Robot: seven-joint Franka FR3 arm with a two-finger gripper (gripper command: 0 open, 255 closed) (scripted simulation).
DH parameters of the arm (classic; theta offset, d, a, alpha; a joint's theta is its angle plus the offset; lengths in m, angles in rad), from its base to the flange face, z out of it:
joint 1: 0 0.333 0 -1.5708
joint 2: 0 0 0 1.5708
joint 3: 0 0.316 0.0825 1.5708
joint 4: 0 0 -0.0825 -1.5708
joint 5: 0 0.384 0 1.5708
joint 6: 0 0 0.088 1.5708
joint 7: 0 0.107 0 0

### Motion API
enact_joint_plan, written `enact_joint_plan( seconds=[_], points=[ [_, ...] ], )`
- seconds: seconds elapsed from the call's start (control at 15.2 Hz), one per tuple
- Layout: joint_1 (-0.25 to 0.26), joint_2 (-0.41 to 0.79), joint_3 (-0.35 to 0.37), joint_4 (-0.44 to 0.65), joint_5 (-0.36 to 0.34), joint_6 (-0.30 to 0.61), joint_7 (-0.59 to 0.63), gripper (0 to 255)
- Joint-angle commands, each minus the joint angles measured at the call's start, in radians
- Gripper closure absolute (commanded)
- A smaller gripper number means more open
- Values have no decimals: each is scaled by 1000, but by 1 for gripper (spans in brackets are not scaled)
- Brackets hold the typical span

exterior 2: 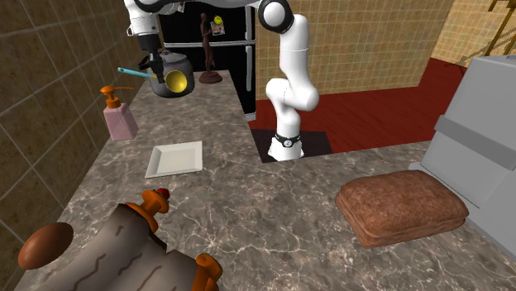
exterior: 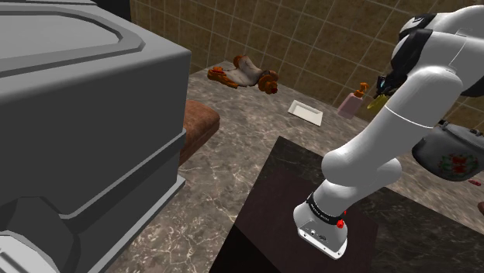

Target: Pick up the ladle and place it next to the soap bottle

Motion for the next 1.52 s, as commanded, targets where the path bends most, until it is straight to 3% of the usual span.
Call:
enact_joint_plan(
  seconds=[0.0,1.45],
  points=[
    [1,-1,1,-29,-1,28,-3,255],
    [0,42,6,-288,43,309,-68,255]
  ],
)
